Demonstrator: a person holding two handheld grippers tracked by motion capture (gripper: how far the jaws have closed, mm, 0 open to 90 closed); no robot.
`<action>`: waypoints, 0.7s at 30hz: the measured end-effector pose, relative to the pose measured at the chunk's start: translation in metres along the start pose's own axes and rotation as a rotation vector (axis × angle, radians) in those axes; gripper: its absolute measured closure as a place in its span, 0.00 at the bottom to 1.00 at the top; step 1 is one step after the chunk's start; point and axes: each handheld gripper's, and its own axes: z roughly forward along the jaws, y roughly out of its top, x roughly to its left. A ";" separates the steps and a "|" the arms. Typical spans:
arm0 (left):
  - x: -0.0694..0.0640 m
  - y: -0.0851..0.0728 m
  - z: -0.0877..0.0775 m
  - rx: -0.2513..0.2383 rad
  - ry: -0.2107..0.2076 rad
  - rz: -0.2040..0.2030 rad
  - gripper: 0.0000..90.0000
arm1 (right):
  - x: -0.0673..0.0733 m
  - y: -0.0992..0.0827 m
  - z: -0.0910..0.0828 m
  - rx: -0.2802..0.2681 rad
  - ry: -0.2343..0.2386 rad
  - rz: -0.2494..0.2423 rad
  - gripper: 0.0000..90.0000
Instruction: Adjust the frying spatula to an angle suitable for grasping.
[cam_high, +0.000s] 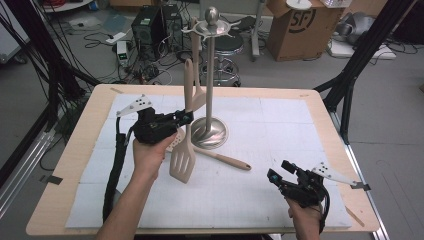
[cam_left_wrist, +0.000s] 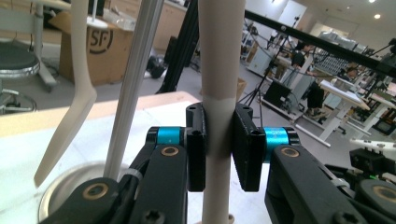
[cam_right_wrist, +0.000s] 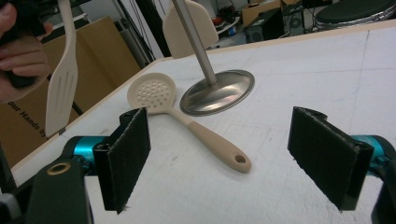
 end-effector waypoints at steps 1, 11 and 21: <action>-0.001 0.001 0.000 -0.005 0.000 0.008 0.86 | 0.000 0.000 0.000 0.000 0.000 0.001 0.22; -0.009 0.014 0.005 -0.057 -0.030 0.045 0.86 | -0.001 0.000 -0.001 -0.002 -0.001 0.003 0.22; -0.011 0.016 0.010 -0.108 -0.071 0.050 0.86 | -0.001 0.000 -0.002 -0.006 -0.003 0.008 0.22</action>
